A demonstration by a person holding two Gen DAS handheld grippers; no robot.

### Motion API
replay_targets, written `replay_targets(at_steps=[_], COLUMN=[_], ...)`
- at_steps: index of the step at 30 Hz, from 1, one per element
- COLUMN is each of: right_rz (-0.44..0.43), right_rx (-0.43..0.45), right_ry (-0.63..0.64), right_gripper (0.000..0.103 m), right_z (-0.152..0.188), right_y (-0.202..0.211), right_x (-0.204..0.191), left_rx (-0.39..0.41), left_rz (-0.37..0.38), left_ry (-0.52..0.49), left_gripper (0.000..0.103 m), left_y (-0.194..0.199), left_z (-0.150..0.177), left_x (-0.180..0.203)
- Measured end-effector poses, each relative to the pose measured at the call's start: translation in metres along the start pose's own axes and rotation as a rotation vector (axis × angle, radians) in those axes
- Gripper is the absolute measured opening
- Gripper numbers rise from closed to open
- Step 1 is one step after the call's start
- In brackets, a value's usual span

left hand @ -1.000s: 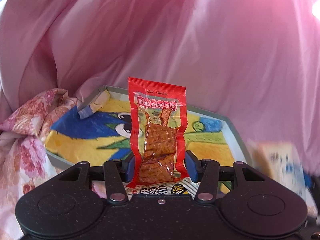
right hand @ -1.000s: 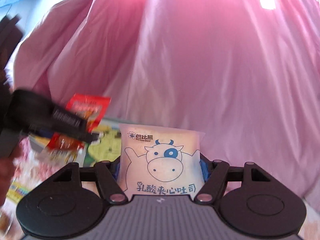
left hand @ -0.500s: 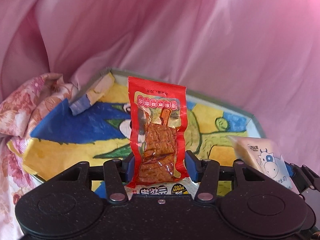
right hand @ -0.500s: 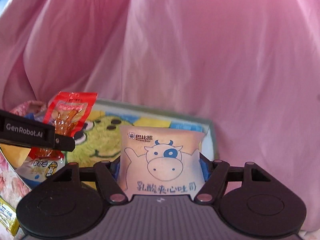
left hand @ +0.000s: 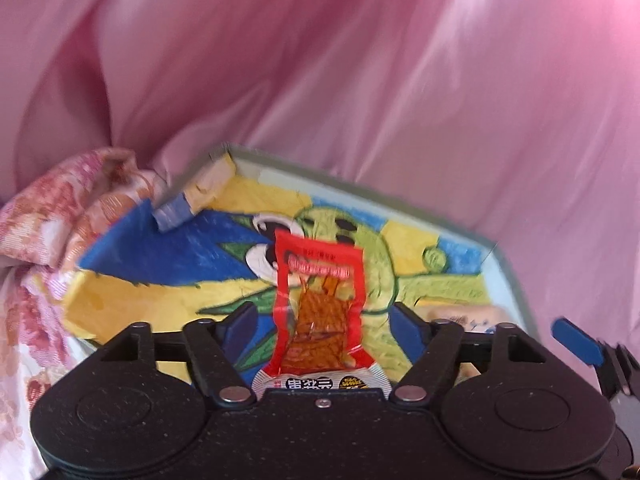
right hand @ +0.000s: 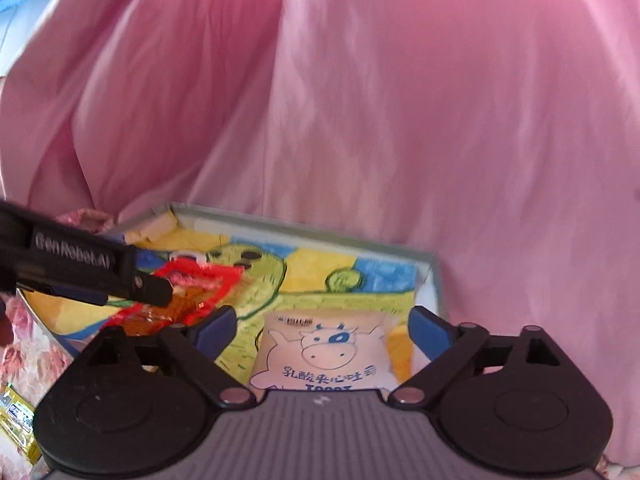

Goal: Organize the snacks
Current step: 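Lower both bags into the gray tray and open both tools, then withdraw both tools from the tray back toward the snacks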

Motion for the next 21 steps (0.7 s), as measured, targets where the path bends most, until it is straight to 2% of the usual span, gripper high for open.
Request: replay_targets(at_steps=[2, 6, 13, 21], right_rz=[0.005, 0.015, 0.021, 0.031], right_rx=[0.048, 0.138, 0.227, 0.281], right_ry=[0.008, 0.041, 0.053, 0.047], right_gripper=[0.102, 0.103, 0.103, 0.103], right_z=[-0.005, -0.016, -0.029, -0.027], right_y=[0.016, 0.052, 0.117, 0.183], right_x=[0.001, 0.0, -0.016, -0.038], left_rx=[0.051, 0.13, 0.239, 0.292], left_rz=[-0.004, -0.006, -0.009, -0.014], left_ry=[0.006, -0.014, -0.027, -0.083], left_gripper=[0.083, 0.086, 0.093, 0.098], left_y=[0.017, 0.052, 0.119, 0.19], left_z=[-0.004, -0.009, -0.01, 0.011], left_x=[-0.001, -0.001, 0.001, -0.007])
Point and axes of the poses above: each gripper's, at about its wrist camera, not at the fingertips, and y roughly against the way its jaws point, x to its right, z to its underside, the point moved 4 cm from there along -y, roughly the way its jaws point, and after that the axes turned 11 degrees about x, right-handed, at the moved point
